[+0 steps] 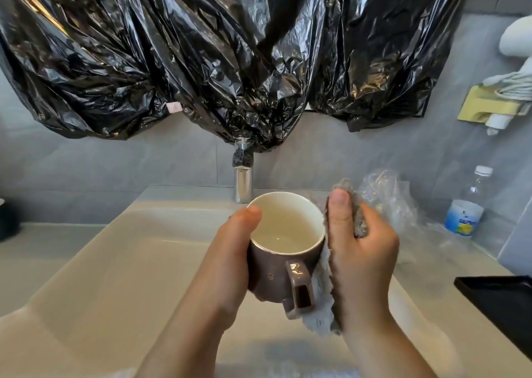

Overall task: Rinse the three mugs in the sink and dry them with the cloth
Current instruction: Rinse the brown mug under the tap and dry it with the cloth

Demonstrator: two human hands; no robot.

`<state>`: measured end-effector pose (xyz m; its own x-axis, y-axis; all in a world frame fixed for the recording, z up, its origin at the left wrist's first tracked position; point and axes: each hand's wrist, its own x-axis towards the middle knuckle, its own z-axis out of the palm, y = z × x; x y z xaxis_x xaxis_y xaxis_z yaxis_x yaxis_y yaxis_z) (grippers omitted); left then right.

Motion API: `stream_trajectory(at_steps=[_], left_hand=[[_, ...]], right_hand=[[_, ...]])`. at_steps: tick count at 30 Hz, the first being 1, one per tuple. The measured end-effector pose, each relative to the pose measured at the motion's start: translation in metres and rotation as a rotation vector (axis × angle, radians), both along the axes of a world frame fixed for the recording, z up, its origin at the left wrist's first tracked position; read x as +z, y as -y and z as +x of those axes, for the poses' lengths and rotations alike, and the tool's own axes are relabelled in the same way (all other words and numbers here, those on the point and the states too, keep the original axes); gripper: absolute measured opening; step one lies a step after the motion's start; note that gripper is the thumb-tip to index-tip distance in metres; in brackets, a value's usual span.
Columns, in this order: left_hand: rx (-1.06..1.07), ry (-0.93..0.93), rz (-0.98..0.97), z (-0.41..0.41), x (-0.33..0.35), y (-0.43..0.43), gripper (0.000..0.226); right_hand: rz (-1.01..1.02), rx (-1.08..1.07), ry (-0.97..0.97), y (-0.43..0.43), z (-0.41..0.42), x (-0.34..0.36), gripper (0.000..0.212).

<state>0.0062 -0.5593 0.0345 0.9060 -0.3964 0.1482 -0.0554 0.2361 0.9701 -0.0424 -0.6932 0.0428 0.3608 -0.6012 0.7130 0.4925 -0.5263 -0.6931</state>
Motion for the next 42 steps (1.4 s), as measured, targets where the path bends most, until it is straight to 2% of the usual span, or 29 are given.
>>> stream_trajectory(at_steps=[3, 6, 8, 10, 14, 16, 20, 24, 27, 29, 32, 35, 39, 42], left_hand=[[0.014, -0.055, 0.011, 0.002, -0.001, 0.001, 0.045], [0.01, -0.139, 0.046, 0.005, -0.001, -0.001, 0.046], [-0.001, -0.207, 0.051, 0.005, 0.002, -0.004, 0.051], [-0.013, -0.251, 0.062, 0.005, 0.012, -0.006, 0.058], [0.051, -0.323, 0.022, 0.008, 0.057, 0.001, 0.078], [0.095, -0.37, -0.009, 0.008, 0.085, 0.006, 0.082], [0.134, -0.43, -0.052, -0.007, 0.138, -0.001, 0.083], [0.146, -0.492, -0.017, -0.017, 0.169, -0.021, 0.061], [0.087, -0.511, 0.038, -0.024, 0.189, -0.034, 0.041], [0.078, -0.518, 0.049, -0.028, 0.203, -0.037, 0.044], [0.107, -0.559, 0.031, -0.034, 0.221, -0.035, 0.049], [0.17, -0.57, -0.026, -0.041, 0.232, -0.024, 0.049], [0.252, -0.557, -0.102, -0.048, 0.24, -0.013, 0.046], [0.168, -0.499, -0.003, -0.047, 0.244, -0.021, 0.049]], right_hand=[[0.032, 0.09, -0.133, 0.0, 0.01, -0.001, 0.039], [0.143, 0.517, -0.325, -0.001, 0.013, -0.002, 0.045], [0.228, 0.699, -0.36, -0.003, 0.014, 0.008, 0.054], [0.239, 0.639, -0.393, -0.002, 0.017, 0.025, 0.059], [0.209, 0.188, -0.397, -0.015, 0.027, 0.062, 0.046], [0.269, 0.1, -0.37, -0.02, 0.03, 0.083, 0.04], [0.283, 0.295, -0.388, -0.031, 0.026, 0.122, 0.031], [0.187, 0.55, -0.435, -0.038, 0.009, 0.158, 0.027], [0.202, 0.732, -0.484, -0.029, 0.005, 0.19, 0.03], [0.278, 0.844, -0.505, -0.024, 0.003, 0.206, 0.033], [0.29, 0.801, -0.497, -0.028, -0.001, 0.217, 0.035], [0.289, 0.642, -0.439, -0.044, -0.008, 0.219, 0.034], [0.17, 0.399, -0.393, -0.063, -0.016, 0.219, 0.024], [0.203, 0.469, -0.37, -0.052, -0.016, 0.222, 0.023]])
